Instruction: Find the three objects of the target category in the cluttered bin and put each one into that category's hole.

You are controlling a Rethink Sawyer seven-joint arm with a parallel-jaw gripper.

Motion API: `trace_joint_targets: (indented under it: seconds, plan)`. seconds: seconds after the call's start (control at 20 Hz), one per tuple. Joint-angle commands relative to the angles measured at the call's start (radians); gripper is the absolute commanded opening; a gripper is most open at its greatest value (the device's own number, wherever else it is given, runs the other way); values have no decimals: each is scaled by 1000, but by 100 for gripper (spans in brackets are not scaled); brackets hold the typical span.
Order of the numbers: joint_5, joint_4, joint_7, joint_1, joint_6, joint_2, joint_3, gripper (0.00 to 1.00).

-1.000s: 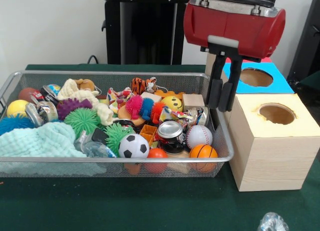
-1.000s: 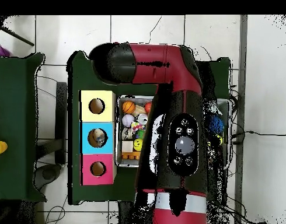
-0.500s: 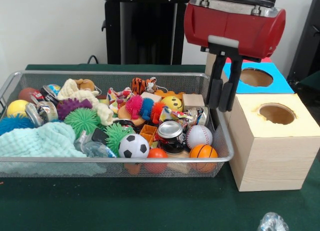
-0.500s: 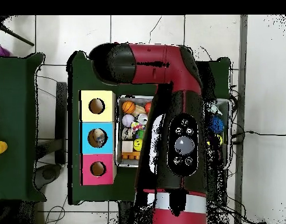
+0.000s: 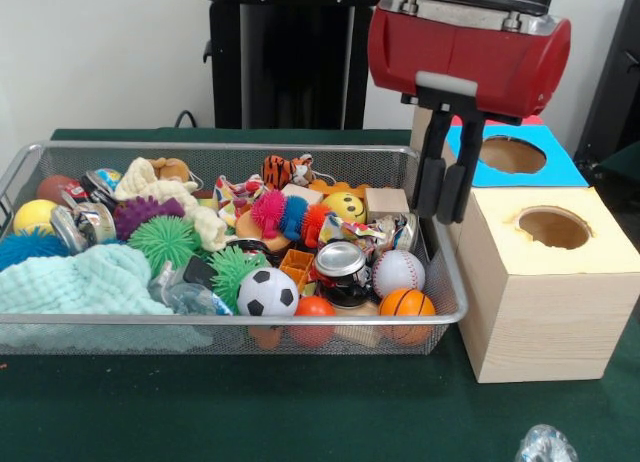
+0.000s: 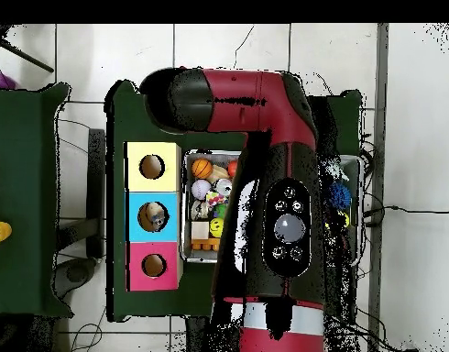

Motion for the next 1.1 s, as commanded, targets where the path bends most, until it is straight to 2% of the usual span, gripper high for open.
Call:
trace_joint_targets:
  seconds: [0.05, 1.1]
  plan:
    - [7, 158, 73, -10, 1, 7, 15, 0]
    - [16, 187, 116, -3, -15, 7, 5, 0]
